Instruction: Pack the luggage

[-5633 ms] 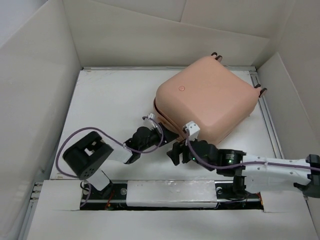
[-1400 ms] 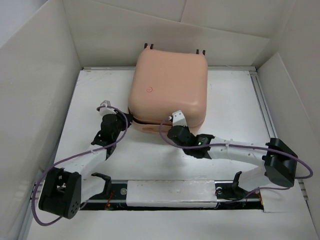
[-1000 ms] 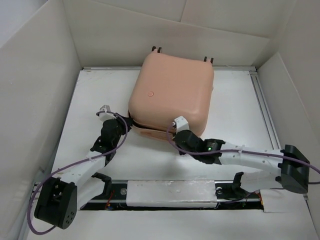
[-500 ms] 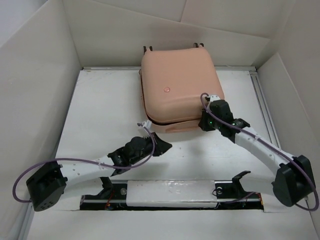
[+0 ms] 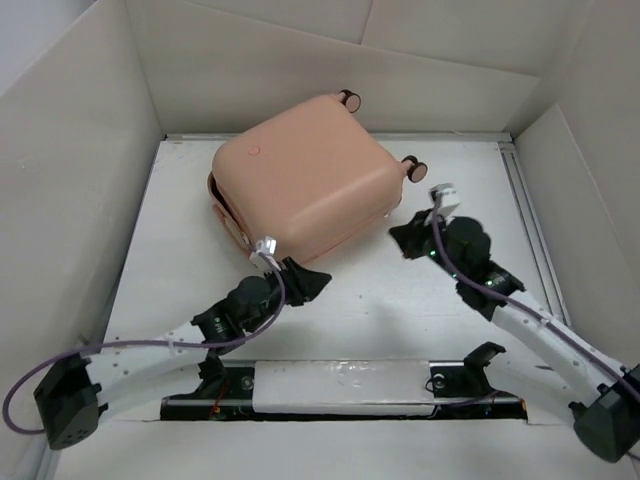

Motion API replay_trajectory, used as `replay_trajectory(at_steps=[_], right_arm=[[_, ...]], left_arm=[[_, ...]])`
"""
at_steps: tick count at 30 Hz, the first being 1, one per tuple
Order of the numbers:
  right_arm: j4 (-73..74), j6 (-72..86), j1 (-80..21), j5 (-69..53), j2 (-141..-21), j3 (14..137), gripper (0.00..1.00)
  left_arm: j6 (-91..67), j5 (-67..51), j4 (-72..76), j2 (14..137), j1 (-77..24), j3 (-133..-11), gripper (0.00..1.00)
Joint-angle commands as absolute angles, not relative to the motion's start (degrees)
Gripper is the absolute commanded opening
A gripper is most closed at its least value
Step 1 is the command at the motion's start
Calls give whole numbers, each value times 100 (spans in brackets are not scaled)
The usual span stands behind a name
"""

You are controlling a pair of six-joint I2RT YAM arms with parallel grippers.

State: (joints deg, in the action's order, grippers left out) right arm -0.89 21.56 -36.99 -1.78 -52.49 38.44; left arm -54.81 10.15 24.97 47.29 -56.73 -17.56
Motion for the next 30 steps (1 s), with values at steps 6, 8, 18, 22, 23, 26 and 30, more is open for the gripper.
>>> replay_trajectory(at_steps=[6, 8, 18, 22, 23, 26, 30], right_arm=[[1029, 1590, -2248, -1389, -5433, 4148, 10], [670, 1740, -2469, -1231, -5274, 3843, 15], [510, 1916, -2892, -650, -5580, 3849, 48], [510, 1863, -2944, -651, -5520, 3833, 54], [510, 1915, -2944, -598, -5346, 3832, 57], [300, 1978, -2944, -492, -5125, 3639, 67], [220, 2030, -2944, -571, -5395, 3727, 53]], left_arm=[[-5300, 2852, 406, 3332, -5520, -2283, 80], [-5300, 3224, 158, 3331, -5520, -2469, 84], [-4105, 2749, -149, 5737, -4750, -5930, 89], [-4515, -242, 262, 6362, -1793, -6258, 78], [-4657, -533, 368, 6424, -1419, -6197, 76], [-5000, -659, 579, 6809, -487, -6196, 76], [-4923, -755, 379, 7881, 289, -6854, 79]])
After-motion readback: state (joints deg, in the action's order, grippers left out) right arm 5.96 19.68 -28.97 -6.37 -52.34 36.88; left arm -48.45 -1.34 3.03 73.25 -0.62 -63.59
